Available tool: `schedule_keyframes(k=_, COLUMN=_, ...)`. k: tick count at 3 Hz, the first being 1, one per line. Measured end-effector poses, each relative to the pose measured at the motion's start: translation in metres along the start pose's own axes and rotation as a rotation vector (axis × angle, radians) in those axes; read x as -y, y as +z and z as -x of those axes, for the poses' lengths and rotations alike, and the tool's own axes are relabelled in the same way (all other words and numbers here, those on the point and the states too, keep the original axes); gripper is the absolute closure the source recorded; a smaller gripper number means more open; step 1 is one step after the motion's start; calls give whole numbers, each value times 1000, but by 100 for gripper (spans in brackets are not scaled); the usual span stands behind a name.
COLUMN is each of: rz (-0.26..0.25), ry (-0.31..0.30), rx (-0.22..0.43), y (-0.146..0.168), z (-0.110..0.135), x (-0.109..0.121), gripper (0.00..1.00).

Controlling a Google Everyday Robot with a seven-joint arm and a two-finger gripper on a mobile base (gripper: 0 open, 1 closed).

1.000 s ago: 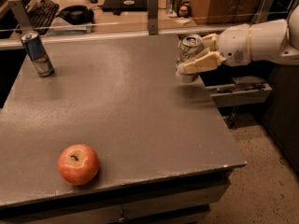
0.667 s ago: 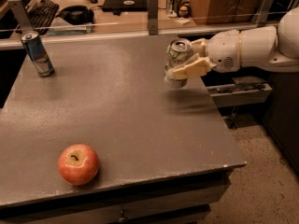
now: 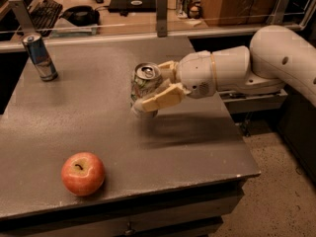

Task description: Move 7up can near apple

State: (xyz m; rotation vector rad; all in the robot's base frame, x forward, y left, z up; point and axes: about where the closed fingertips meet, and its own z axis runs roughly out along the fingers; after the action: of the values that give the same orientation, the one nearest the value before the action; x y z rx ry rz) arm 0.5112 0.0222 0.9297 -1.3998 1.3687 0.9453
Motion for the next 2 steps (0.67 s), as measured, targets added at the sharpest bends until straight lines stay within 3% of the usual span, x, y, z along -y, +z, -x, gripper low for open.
schedule_keyframes(k=1, rz=120, ry=18, rx=-16, y=33, z=-3, x=-43, gripper=100)
schedule_keyframes(k=2, rz=176, ry=25, rx=-27, y=48, z=-6, x=-63, gripper=100)
